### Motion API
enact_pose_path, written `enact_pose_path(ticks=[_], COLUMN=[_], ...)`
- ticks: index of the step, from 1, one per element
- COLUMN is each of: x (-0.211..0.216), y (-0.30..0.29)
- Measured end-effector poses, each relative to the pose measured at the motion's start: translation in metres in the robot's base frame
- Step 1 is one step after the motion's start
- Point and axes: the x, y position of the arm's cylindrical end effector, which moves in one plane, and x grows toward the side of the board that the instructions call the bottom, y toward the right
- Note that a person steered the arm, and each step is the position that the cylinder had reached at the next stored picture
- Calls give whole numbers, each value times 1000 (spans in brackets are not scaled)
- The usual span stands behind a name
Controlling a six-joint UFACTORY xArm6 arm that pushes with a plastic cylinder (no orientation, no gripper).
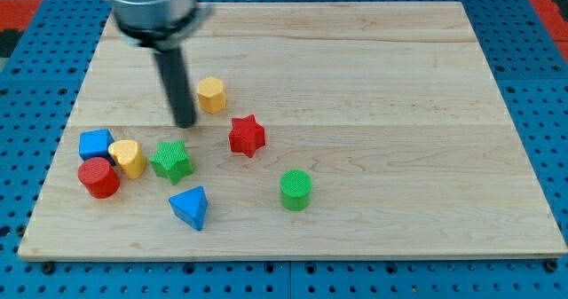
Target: Push the green star to the left of the green circle
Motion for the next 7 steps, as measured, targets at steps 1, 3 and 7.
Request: enact_pose_path(ticks=[1,3,7], x=[28,43,114], y=[-32,10,28])
